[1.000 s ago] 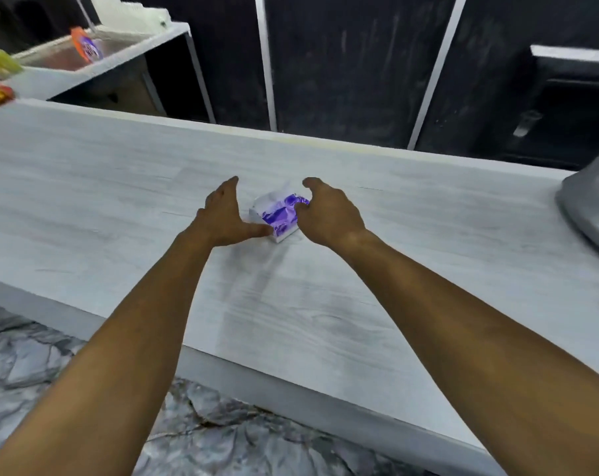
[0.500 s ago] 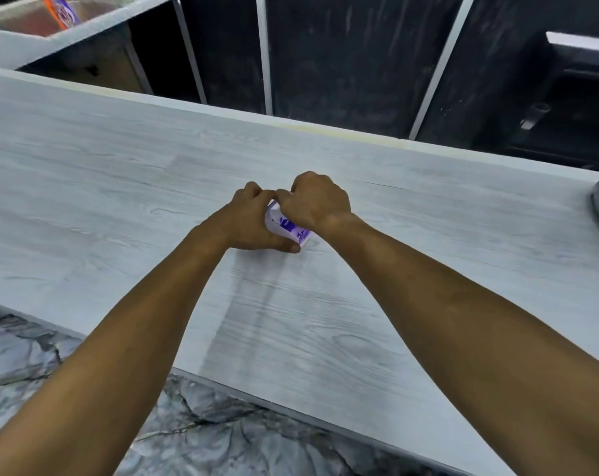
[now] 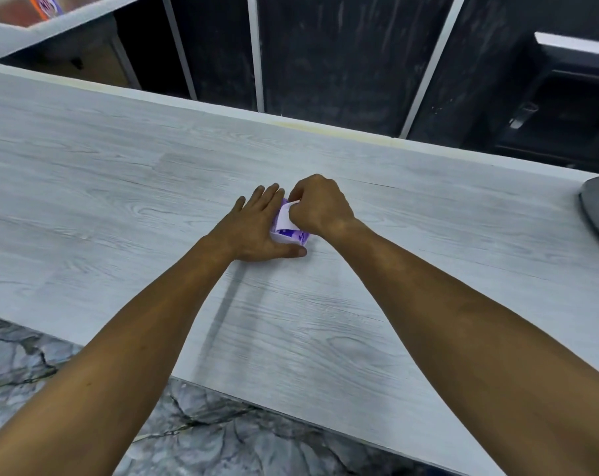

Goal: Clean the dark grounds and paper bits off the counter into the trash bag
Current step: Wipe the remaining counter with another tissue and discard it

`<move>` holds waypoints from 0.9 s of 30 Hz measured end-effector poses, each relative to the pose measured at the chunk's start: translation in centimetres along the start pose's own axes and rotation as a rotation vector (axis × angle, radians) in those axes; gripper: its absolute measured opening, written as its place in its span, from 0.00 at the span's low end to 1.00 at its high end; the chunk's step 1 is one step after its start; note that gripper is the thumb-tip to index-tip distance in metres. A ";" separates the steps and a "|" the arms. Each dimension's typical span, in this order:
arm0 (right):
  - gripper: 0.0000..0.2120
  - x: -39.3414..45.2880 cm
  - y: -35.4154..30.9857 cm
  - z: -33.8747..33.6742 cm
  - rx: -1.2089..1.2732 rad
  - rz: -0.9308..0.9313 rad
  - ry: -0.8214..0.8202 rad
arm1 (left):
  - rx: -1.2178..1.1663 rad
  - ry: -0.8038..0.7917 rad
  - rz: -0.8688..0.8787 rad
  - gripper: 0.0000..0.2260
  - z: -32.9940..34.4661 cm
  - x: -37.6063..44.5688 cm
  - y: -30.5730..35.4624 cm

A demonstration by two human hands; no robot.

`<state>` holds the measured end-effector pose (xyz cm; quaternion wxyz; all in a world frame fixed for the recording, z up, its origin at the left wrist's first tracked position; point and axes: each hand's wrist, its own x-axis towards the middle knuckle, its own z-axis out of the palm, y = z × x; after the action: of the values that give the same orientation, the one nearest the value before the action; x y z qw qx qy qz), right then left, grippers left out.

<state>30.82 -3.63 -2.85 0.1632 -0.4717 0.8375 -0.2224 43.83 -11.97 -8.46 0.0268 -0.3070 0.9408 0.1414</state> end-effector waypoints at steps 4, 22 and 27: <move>0.13 0.2 0.5 -0.2 0.075 0.041 0.005 | 0.007 0.031 -0.009 0.56 2.0 0.1 0.4; 0.11 -2.7 -1.0 -7.1 0.065 -0.165 0.225 | 0.080 0.047 -0.112 0.52 2.7 -1.0 2.4; 0.11 -5.4 1.1 -8.3 0.067 -0.156 0.209 | 0.156 -0.007 -0.121 0.53 2.2 -1.1 2.8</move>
<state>28.68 3.32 3.93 0.0730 -0.5042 0.8027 -0.3101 42.98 -8.53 -9.72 0.0627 -0.3598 0.9285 0.0668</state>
